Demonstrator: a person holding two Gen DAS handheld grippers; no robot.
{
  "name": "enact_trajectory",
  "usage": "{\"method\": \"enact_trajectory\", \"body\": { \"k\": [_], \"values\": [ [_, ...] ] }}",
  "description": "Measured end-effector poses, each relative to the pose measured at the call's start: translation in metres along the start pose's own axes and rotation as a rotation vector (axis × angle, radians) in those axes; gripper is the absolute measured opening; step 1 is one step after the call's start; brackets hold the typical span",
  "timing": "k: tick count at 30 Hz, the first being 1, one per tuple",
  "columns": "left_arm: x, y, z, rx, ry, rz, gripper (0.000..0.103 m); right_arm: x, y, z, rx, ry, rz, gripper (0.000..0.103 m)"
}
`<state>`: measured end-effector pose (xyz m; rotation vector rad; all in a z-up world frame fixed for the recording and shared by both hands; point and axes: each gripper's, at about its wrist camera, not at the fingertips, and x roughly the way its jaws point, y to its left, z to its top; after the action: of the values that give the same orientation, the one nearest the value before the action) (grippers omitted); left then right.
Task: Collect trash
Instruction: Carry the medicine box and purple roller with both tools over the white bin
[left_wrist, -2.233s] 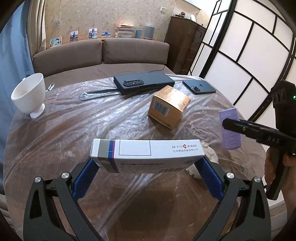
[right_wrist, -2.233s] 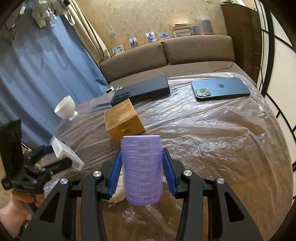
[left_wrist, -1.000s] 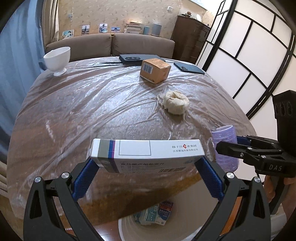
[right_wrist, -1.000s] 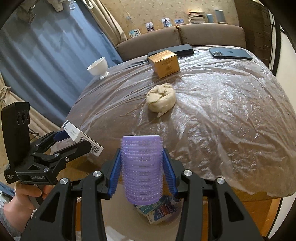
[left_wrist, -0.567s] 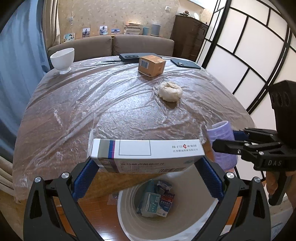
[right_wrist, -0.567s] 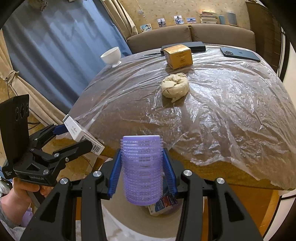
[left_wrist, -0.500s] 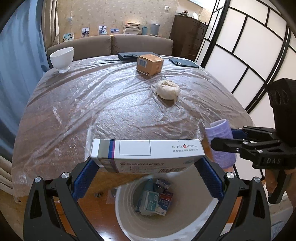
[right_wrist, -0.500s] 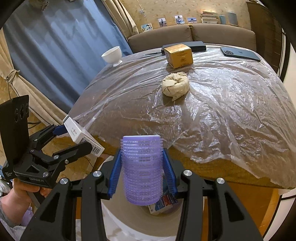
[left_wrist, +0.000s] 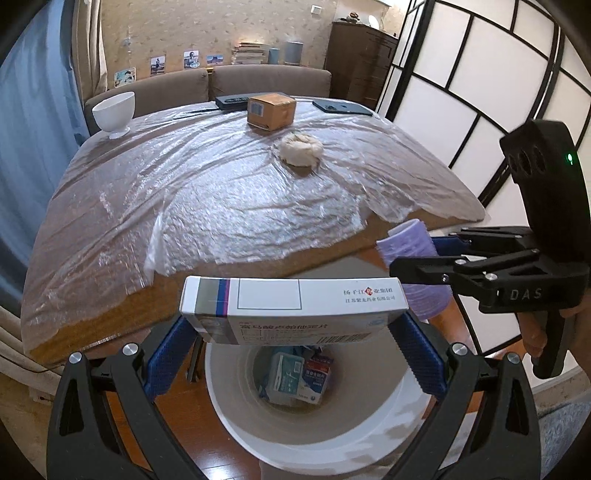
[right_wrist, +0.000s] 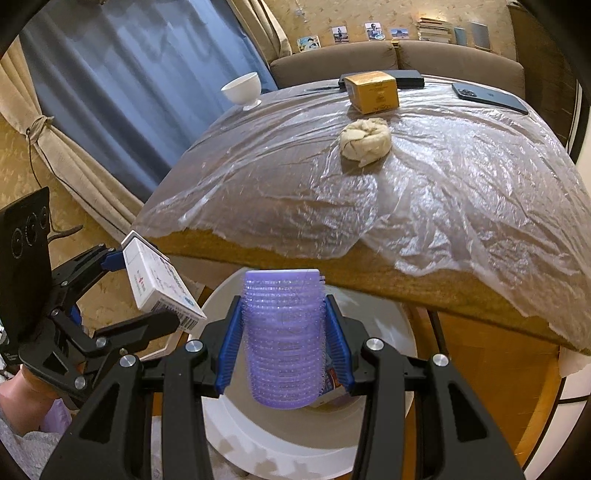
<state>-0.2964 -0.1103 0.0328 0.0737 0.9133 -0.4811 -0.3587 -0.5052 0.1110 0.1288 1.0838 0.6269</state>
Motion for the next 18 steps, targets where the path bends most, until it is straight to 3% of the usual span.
{"method": "enact_trajectory", "body": {
  "k": [18],
  "values": [
    [0.021, -0.02, -0.037, 0.034, 0.137, -0.004, 0.1, 0.009, -0.002, -0.03, -0.023, 0.068, -0.05, 0.042]
  ]
}}
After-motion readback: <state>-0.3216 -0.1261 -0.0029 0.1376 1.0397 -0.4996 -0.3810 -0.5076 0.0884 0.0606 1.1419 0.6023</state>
